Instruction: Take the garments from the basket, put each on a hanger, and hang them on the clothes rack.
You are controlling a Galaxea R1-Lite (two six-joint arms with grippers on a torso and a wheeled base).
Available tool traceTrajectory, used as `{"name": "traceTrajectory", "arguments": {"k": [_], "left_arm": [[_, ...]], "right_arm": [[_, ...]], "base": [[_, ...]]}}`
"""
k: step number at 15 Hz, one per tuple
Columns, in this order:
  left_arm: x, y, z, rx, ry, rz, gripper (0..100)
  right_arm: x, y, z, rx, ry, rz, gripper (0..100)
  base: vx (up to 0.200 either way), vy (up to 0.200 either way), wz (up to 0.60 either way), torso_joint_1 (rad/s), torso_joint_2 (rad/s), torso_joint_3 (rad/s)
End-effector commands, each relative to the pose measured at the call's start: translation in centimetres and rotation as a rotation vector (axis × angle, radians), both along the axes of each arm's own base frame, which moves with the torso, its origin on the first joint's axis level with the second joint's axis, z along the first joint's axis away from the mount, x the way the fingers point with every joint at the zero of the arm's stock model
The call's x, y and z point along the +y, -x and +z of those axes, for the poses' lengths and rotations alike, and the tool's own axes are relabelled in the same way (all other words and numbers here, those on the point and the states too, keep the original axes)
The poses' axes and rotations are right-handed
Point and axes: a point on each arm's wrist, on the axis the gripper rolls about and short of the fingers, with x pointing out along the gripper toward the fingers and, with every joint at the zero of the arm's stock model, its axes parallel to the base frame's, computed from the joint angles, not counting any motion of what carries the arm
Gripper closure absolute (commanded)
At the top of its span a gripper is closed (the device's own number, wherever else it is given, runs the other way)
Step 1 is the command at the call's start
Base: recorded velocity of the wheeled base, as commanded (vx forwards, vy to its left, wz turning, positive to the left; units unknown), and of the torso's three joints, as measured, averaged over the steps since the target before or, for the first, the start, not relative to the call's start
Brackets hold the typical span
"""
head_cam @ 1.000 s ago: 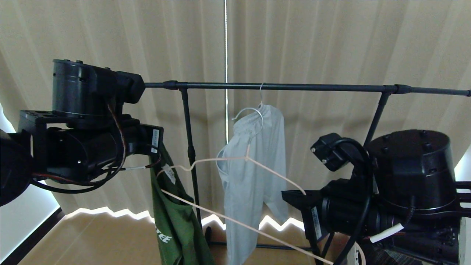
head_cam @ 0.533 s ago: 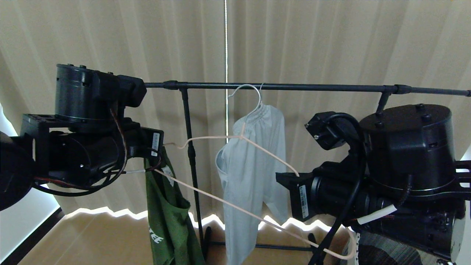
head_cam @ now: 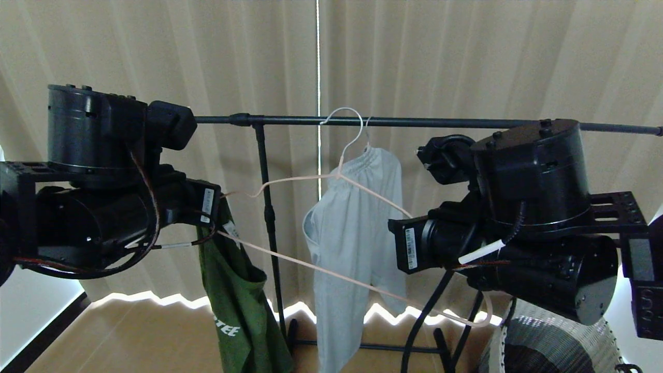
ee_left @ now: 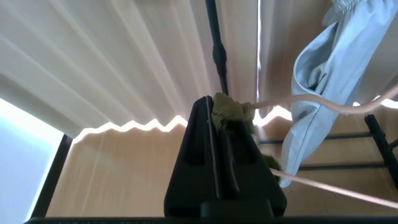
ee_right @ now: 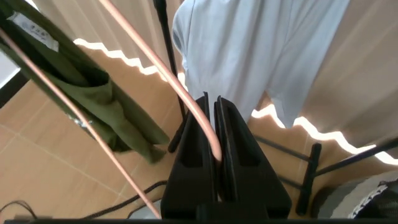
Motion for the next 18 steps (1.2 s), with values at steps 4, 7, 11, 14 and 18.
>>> {"name": "traceTrajectory", "arguments": {"k": [4,7,11,14,18], "left_arm": [[-1.3,0.9,0.5,-0.018,0.02,-0.06,100],[-2.0,1.1,1.2,-0.041,0.037,-0.092,100],[-3.8,2.0,2.9,-0.087,0.105,-0.156,100],[-6.1,3.7,4.3,-0.115,0.186,-0.252,100],[-7.6,5.2,4.6,-0.11,0.24,-0.365,100]], "right_arm": [[1.6,-1.4,-0.4,0.0,-0.001,-0.001,100],[2.0,-1.4,-0.6,0.0,-0.001,0.006,100],[2.4,-1.7,-0.8,0.003,-0.001,0.008,100],[2.9,-1.4,-0.3,-0.008,-0.016,0.023,100],[3.0,-1.6,0.0,-0.039,-0.048,0.027,100]], "base": [[0.0,0.0,0.0,0.0,0.0,0.0],[0.0,0.0,0.0,0.0,0.0,0.0],[0.0,0.0,0.0,0.0,0.0,0.0],[0.0,0.0,0.0,0.0,0.0,0.0],[0.0,0.0,0.0,0.0,0.0,0.0]]}}
